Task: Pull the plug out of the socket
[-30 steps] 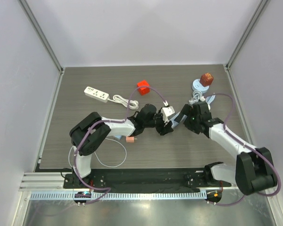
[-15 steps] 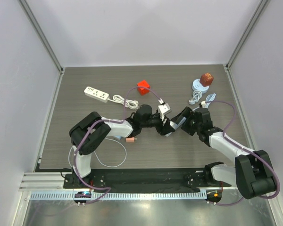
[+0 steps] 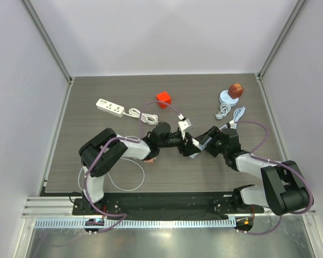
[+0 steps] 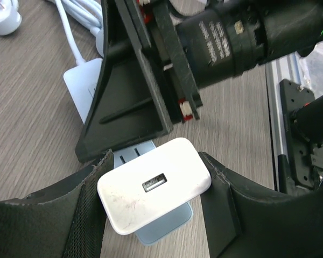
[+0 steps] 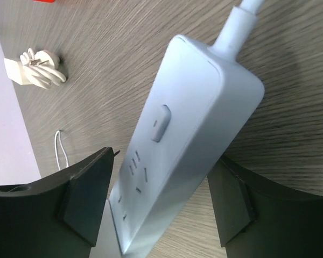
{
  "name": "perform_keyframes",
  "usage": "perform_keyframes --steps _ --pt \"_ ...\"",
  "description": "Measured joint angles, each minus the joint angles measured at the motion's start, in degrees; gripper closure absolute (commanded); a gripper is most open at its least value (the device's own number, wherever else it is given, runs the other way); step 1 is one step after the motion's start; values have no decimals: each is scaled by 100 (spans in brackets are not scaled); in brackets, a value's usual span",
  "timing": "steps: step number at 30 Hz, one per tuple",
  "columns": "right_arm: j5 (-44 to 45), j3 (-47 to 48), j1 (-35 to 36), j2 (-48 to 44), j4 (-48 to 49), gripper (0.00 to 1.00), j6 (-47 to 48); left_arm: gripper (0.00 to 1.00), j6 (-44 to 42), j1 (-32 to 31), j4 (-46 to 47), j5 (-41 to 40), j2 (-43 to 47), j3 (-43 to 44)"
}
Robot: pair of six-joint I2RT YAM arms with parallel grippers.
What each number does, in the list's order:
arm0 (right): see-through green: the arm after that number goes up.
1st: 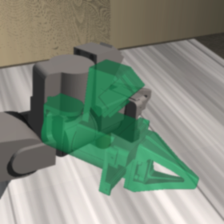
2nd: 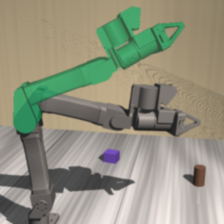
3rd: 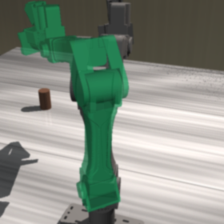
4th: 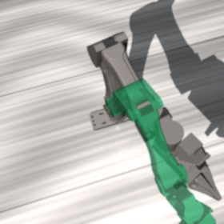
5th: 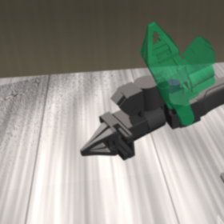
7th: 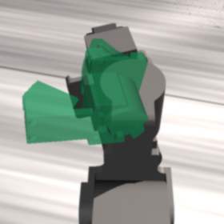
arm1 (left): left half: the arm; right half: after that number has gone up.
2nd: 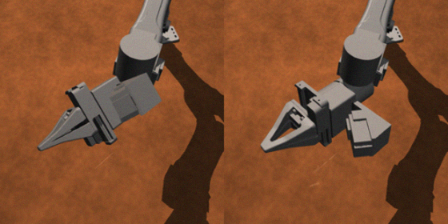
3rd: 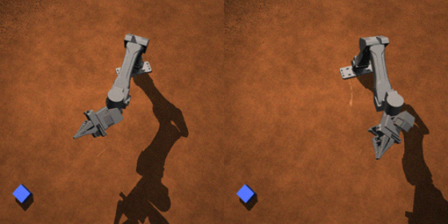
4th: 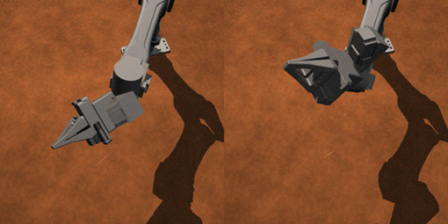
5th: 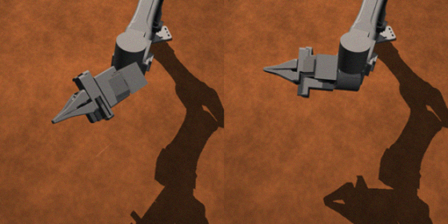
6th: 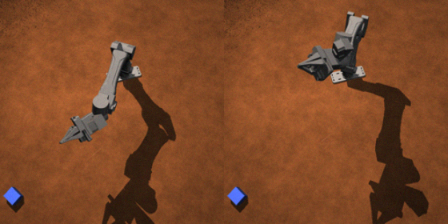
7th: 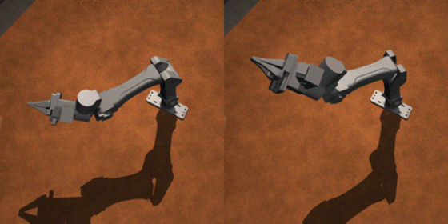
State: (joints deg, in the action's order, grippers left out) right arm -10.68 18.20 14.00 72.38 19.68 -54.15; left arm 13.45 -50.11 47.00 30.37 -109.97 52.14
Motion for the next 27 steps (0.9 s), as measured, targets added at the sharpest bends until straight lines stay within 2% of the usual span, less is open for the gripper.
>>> perform_keyframes --steps 1,2,4,6,7,10,16,22,27 --pt "0 -9 -2 46 22 28 0 100 24 7 31 2 0 0" --pt "-9 -20 0 83 52 41 -9 100 94 31 87 4 0 0" --pt "-48 -37 2 116 153 59 -70 100 291 68 201 15 0 0" --pt "-59 -66 -2 118 332 71 -249 100 614 122 267 -15 0 -35" --pt "-57 -79 -17 118 466 82 -365 100 776 168 334 -28 -13 -72" --pt "-72 -131 -17 118 706 99 -509 100 1137 256 555 -11 -46 -170" --pt "-68 -245 35 83 793 99 -516 100 1679 361 968 -7 -48 -457" --pt "-22 -522 2 17 367 99 -352 100 1582 901 1947 -647 109 -809" --pt "-107 -363 2 184 310 99 -341 100 1320 970 2085 -769 376 -861"
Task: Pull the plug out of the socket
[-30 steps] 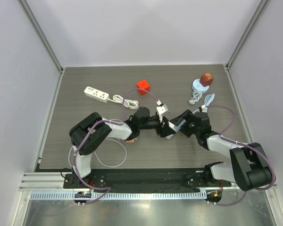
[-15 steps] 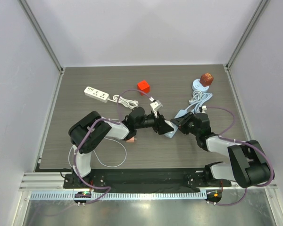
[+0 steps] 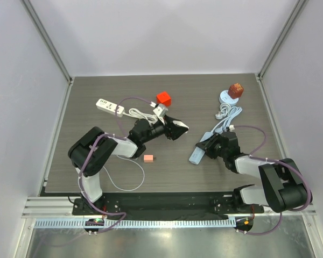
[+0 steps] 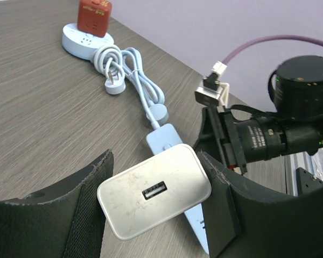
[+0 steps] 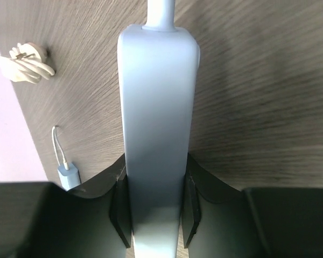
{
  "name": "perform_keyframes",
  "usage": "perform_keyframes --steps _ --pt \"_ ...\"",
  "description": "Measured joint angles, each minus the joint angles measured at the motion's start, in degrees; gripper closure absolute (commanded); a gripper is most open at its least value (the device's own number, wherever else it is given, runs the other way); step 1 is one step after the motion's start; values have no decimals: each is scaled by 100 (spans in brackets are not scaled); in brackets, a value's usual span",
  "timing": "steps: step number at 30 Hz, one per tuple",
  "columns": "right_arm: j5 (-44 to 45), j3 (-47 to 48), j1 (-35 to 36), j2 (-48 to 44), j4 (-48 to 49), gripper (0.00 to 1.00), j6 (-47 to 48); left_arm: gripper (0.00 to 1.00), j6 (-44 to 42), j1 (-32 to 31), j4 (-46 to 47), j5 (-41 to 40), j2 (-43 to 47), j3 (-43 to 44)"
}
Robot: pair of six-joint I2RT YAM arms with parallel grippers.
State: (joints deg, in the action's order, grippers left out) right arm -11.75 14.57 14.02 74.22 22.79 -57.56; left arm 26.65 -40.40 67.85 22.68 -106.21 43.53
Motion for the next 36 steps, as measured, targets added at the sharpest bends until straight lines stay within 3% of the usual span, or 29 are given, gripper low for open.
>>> perform_keyframes --steps 9,21,26,31,36 --pt "28 1228 11 592 -1250 99 905 100 -413 -70 -601 -170 326 -2" --pt "-673 4022 131 2697 -2111 95 1886 100 -402 -107 -879 -807 686 -511" --pt "-931 5056 151 3364 -2258 93 2000 98 -284 -444 -964 -1200 686 -918" --pt "-1130 5637 195 3823 -2315 89 2004 94 -236 -946 -1300 -1519 686 -1025" --pt "-1198 5836 369 4138 -2328 78 2000 89 -125 -942 -1845 -2070 691 -1025"
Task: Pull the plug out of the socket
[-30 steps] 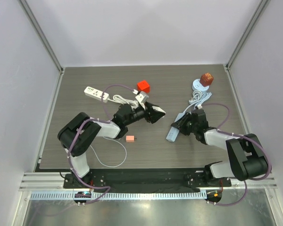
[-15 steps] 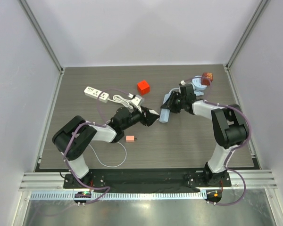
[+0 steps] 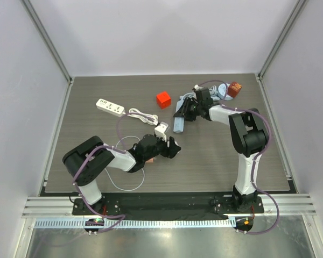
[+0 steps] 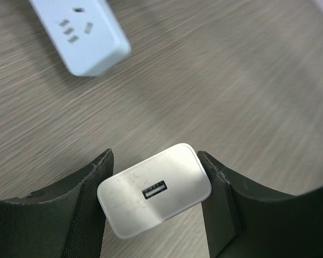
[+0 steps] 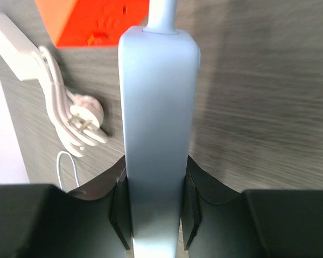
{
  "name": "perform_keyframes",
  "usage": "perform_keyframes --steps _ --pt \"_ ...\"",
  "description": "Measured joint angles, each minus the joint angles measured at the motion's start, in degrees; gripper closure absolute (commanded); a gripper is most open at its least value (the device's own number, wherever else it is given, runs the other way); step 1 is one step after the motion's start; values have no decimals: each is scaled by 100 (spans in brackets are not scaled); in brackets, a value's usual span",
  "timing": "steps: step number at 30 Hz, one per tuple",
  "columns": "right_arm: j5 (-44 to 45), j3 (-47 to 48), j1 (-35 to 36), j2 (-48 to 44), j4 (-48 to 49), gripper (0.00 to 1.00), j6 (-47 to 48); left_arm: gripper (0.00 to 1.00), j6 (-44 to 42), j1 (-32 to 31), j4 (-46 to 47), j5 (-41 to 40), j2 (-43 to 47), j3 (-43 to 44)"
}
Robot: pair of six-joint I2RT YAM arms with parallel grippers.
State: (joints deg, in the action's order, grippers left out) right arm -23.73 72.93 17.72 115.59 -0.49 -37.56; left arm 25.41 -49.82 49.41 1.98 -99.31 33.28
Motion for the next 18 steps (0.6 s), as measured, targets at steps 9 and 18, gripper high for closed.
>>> perform_keyframes --steps 9,18 --pt "-44 -57 483 157 83 49 -22 71 503 15 -748 -833 249 -72" --pt "-7 -160 595 7 149 22 0 54 761 -11 -966 -1036 538 -251"
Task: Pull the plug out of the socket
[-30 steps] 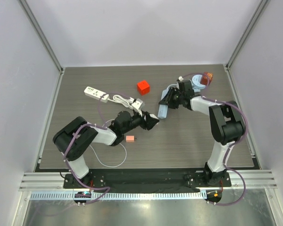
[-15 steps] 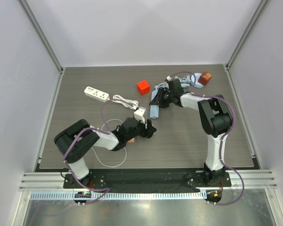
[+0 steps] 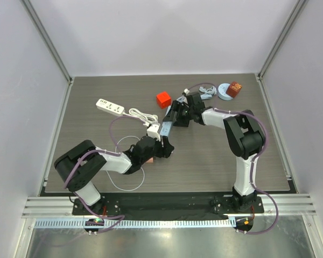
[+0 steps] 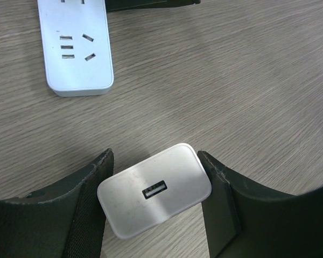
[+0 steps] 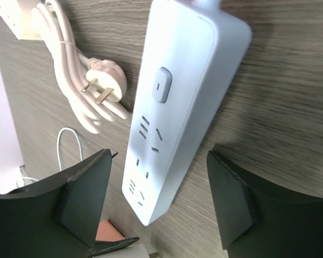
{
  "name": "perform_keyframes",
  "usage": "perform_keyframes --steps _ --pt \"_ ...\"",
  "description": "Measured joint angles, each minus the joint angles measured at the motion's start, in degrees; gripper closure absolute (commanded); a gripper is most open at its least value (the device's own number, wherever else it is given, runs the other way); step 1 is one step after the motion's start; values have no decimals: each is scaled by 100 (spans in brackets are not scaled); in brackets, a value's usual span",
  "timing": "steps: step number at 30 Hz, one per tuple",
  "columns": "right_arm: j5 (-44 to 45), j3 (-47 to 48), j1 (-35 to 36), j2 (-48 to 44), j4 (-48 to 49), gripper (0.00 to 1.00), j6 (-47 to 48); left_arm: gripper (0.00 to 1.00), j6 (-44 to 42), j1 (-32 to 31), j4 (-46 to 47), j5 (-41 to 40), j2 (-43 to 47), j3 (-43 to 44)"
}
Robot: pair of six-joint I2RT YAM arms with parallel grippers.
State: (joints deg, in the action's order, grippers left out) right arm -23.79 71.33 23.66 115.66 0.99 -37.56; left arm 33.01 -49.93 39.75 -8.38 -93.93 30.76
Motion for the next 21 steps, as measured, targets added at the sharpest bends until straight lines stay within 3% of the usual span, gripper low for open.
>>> perform_keyframes --steps 5,15,21 --pt "291 -83 0 -310 -354 15 22 43 -11 -22 26 -4 70 -81" --pt "1139 -201 -155 -1486 -1040 4 92 35 -227 -57 70 35 186 -146" --pt "1611 -293 -800 -1871 -1172 0 76 32 -428 -101 136 142 433 -146"
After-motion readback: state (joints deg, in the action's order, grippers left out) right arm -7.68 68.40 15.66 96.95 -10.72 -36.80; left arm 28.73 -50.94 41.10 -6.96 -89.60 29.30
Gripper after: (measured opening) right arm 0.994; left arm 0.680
